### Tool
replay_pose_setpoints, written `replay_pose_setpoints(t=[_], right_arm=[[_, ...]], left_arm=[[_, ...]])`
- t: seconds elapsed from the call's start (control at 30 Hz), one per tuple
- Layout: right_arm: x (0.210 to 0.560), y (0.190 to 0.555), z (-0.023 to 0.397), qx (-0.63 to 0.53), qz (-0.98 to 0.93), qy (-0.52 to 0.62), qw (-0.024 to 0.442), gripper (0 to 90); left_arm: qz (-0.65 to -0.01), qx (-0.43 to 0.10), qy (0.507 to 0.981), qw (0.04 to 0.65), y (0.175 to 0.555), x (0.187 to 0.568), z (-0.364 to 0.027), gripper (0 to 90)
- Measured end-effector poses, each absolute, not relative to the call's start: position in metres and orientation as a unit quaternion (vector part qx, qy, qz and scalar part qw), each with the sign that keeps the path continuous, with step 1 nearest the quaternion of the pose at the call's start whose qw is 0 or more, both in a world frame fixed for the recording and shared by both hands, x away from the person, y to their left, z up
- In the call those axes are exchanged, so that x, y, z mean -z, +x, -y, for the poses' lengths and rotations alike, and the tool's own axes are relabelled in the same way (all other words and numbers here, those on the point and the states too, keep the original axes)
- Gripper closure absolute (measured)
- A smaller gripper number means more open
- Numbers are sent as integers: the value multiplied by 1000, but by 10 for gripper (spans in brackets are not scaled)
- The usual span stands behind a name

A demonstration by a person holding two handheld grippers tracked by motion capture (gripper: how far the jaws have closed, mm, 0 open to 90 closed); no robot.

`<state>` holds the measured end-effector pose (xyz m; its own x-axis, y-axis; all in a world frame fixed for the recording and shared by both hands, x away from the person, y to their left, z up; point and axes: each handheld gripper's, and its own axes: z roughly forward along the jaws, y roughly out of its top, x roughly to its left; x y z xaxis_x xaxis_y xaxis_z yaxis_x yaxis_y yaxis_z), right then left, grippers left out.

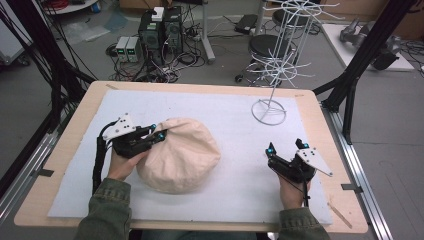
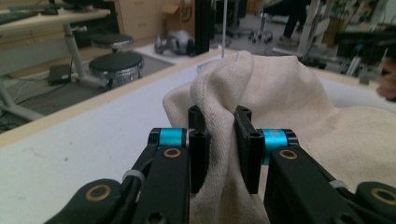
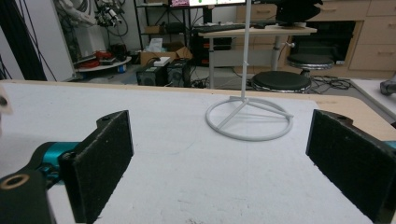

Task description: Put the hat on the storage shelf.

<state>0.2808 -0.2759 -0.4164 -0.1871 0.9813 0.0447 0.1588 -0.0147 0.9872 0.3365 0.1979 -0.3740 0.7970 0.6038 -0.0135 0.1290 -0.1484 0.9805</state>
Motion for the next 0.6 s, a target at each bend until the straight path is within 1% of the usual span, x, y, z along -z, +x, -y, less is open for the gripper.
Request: replay_pose_setpoints(t=[0.23,0.33,0.57,0.6], right_arm=[[416,281,276,-512,-576,496,401,65],[416,281,276,-512,-575,496,402,64],[416,280,277,-511,-570,498,408,65],[416,280,277,-512,-570,497,408,64]], left_arm=[[-264,-232,682,642,332,364,-206,783],[-264,-238,666,656,330,361,-209,782],[-267,-253,609,703,326,351,-216,782],[-267,-253,609,703,326,351,-216,782]])
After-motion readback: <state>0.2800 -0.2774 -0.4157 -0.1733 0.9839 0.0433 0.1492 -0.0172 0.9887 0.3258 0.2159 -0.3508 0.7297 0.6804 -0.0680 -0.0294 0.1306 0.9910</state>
